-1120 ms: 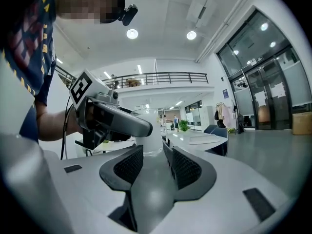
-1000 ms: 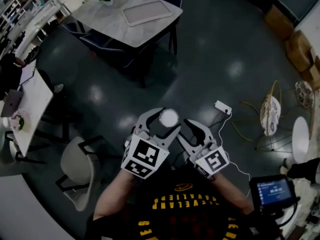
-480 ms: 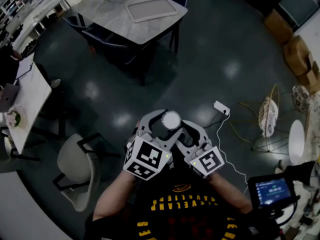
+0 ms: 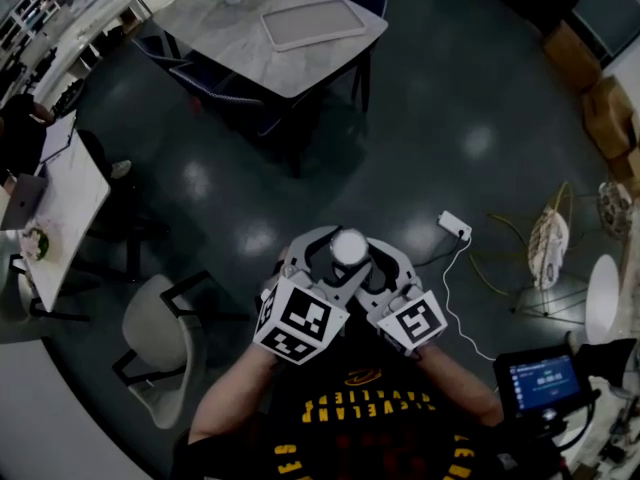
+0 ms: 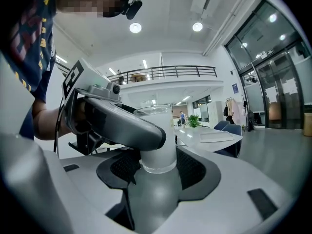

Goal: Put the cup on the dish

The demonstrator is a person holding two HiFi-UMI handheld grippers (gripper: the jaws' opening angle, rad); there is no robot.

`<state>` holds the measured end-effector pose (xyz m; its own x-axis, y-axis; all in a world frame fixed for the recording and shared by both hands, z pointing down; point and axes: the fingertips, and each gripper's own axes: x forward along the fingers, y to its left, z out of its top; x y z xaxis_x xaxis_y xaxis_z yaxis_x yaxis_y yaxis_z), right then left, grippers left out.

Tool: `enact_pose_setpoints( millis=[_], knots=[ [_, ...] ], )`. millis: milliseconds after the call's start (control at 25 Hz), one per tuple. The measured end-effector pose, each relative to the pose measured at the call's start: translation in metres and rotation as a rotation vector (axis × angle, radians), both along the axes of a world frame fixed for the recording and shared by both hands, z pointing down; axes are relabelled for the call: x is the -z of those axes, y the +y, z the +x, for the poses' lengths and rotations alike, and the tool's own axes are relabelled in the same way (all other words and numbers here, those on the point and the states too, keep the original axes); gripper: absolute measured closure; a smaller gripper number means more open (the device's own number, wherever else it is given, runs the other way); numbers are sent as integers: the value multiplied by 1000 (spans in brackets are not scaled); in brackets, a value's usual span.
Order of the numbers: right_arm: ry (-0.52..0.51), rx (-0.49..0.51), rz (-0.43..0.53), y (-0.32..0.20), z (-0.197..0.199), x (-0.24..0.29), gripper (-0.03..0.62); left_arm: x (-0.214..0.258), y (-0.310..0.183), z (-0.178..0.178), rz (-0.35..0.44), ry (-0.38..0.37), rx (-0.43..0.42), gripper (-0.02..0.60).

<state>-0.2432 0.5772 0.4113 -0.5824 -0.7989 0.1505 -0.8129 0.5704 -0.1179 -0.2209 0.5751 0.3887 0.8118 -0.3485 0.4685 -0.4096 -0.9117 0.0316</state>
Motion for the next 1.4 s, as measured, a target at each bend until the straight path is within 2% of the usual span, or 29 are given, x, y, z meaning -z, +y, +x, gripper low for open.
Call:
enact_pose_setpoints(
  millis=[320,680,1120,1400],
  knots=[
    [-3,29,-12,-54,36,-5,370,-6,-55,37,-16,-22,19,314],
    [-45,71,-7,-112,85,2,370,7,-117,85,-1,1,81,314],
    [-43,139,12,-160,134,6,370,12,-165,133,25,16,141,314],
    [-44,147,0,-181,152,0,370,6,-186,152,18,12,139,314]
  ],
)
